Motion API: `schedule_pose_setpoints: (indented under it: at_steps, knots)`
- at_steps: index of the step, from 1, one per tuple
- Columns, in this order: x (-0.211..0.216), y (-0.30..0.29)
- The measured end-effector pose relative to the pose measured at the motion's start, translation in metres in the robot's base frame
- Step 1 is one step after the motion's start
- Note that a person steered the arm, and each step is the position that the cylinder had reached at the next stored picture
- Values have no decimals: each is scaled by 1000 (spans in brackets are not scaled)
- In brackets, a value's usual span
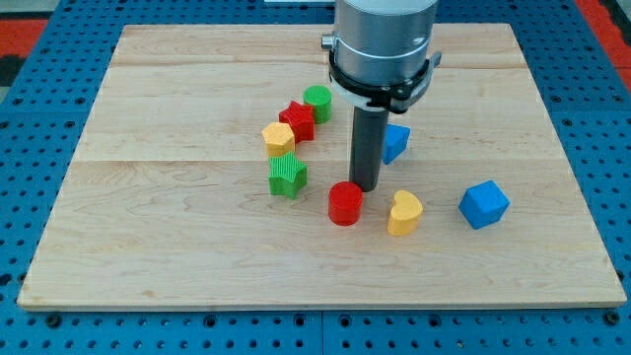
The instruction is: Place the red circle left to green star
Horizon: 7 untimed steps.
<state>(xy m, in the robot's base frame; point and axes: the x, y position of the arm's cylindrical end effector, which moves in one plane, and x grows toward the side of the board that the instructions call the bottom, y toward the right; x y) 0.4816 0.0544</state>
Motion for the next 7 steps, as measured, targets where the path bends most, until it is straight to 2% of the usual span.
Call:
schedule_pose_setpoints:
  at_steps: [2, 4, 5, 6, 7]
  knots:
    - [15, -20]
    - [78, -17]
    - [82, -56]
    - [43, -101]
    - [15, -110]
